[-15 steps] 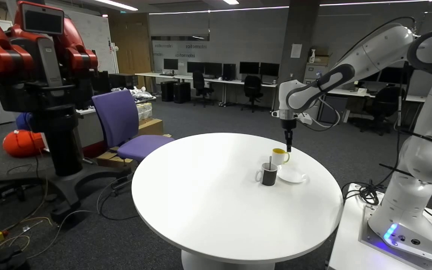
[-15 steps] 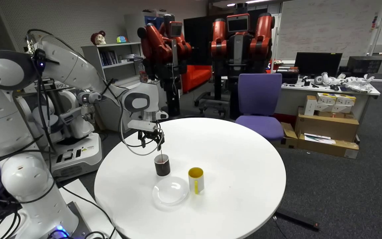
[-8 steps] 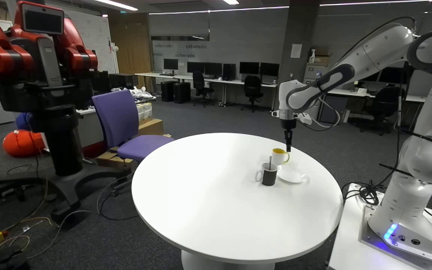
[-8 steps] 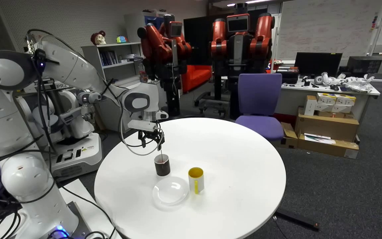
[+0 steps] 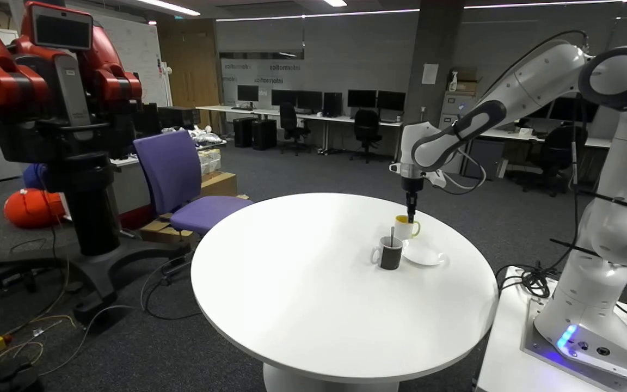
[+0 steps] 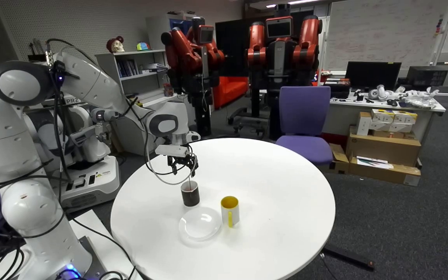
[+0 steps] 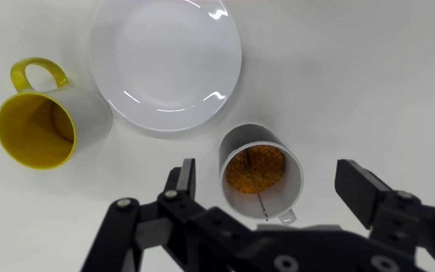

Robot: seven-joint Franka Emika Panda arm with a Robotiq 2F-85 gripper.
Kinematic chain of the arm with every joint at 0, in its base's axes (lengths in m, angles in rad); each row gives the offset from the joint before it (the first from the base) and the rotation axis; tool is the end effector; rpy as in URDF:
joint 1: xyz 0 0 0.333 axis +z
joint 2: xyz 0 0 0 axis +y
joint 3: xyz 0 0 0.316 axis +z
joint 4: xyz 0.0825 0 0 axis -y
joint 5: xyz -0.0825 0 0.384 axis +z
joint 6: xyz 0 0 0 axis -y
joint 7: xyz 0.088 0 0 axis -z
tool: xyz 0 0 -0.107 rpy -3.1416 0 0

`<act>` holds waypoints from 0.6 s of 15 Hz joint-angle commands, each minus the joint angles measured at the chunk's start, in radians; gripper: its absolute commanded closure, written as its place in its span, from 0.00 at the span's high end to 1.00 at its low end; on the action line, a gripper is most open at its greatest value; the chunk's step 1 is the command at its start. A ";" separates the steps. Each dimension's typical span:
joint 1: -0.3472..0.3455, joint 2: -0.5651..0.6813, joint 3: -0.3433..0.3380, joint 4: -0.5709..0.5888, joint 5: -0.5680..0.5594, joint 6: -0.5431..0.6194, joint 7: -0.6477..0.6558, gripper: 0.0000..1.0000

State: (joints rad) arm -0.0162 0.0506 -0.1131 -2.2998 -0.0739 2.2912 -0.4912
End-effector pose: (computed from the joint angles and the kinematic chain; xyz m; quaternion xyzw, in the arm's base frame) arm 0.5066 -0.0675 0.3213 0.9780 0.2045 -0.0372 0.0195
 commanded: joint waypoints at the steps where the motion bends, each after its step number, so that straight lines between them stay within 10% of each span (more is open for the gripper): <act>1: -0.024 0.068 0.026 0.054 -0.025 0.048 -0.060 1.00; 9: -0.044 0.198 0.073 0.173 -0.012 0.060 -0.188 1.00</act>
State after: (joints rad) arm -0.0295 0.2042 -0.0721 -2.1822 -0.0786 2.3398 -0.6207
